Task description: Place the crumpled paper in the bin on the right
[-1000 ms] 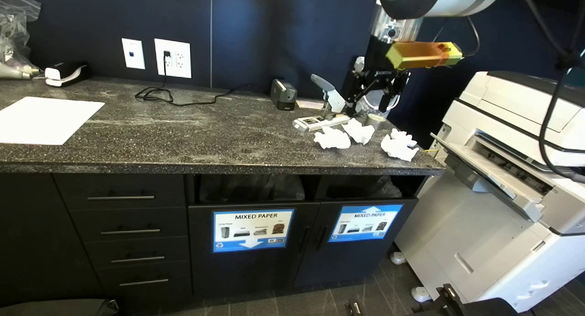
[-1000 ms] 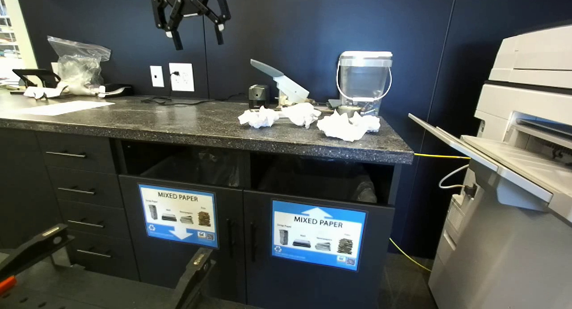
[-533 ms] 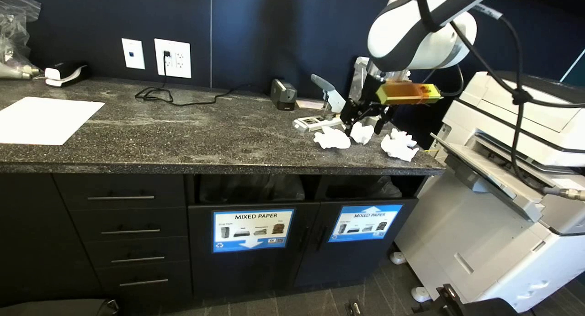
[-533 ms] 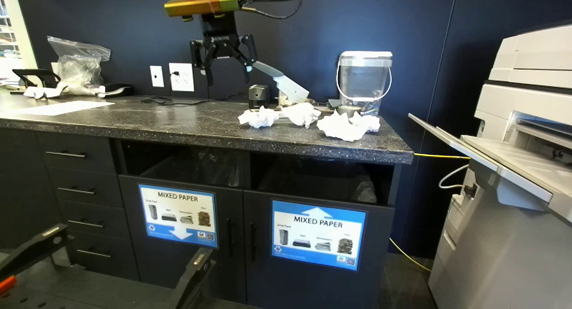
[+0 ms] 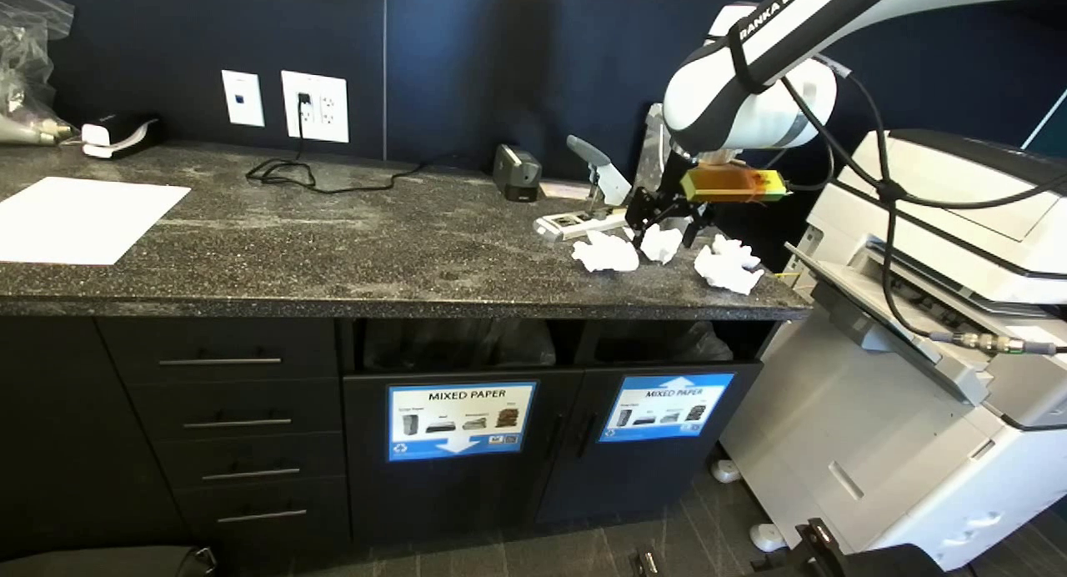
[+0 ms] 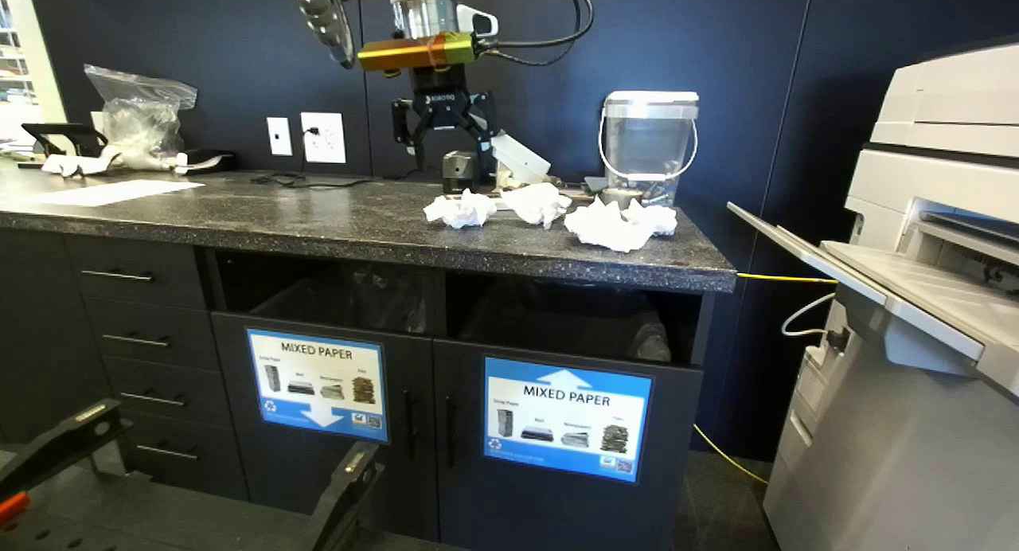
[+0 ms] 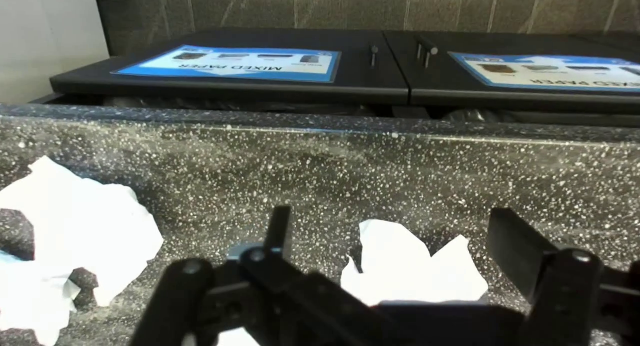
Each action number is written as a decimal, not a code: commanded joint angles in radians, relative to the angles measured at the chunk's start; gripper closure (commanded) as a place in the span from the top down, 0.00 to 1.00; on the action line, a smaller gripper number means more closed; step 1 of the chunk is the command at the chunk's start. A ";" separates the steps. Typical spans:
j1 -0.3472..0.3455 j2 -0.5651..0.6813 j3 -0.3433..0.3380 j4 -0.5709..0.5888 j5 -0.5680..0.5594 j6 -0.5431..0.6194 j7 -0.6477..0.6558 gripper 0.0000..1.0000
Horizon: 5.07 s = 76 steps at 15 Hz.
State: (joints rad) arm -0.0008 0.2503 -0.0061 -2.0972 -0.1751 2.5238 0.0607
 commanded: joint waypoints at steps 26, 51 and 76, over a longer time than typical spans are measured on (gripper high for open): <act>-0.075 0.409 0.092 0.373 0.205 0.149 -0.217 1.00; -0.055 0.450 0.093 0.444 0.177 -0.010 -0.261 0.02; 0.084 0.154 -0.117 -0.240 -0.042 0.418 0.005 0.03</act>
State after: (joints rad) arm 0.0400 0.4260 -0.0672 -2.2322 -0.1775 2.8446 0.0028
